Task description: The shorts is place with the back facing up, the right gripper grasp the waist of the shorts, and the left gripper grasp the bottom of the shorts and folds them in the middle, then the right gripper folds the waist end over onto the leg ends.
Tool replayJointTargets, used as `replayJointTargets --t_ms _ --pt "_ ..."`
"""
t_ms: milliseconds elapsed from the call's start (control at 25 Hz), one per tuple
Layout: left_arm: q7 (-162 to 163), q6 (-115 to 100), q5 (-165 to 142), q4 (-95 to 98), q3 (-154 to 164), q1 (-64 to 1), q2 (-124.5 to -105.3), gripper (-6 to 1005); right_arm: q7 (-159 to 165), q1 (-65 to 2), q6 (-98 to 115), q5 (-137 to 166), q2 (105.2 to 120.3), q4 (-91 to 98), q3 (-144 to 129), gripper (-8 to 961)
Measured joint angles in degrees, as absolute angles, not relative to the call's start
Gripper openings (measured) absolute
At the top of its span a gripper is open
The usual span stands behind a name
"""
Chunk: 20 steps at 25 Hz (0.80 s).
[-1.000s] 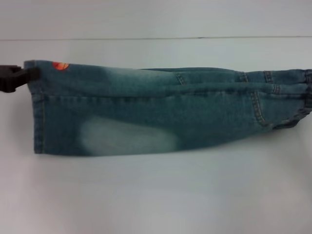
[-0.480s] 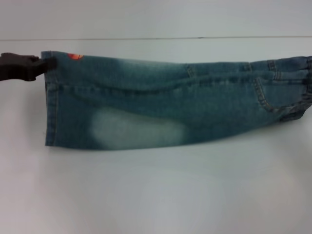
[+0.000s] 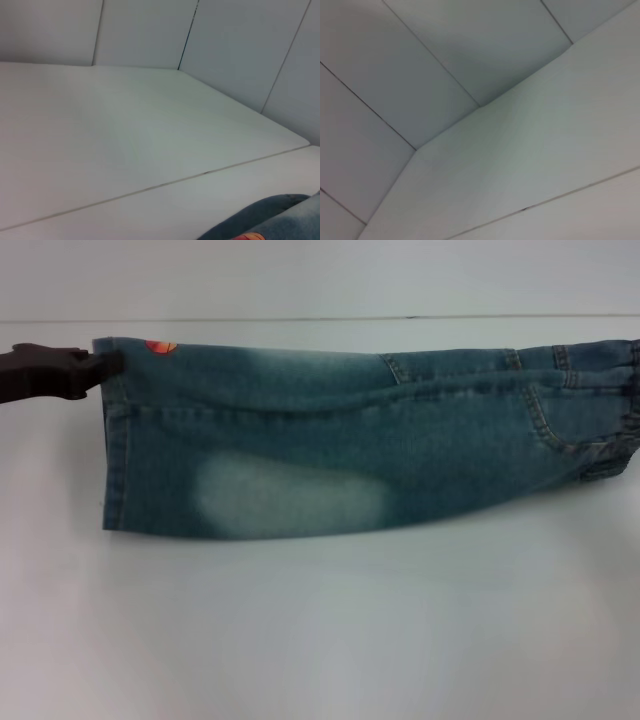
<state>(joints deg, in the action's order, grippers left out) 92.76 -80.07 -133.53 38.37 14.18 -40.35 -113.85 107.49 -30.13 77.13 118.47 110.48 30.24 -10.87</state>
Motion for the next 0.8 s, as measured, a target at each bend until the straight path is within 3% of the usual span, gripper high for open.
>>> replayJointTargets --t_ms 800 --pt "90.91 -72.42 -128.93 37.06 20.13 -40.34 -118.0 49 107.37 -32.28 69.09 118.48 111.9 29.85 -11.01 108"
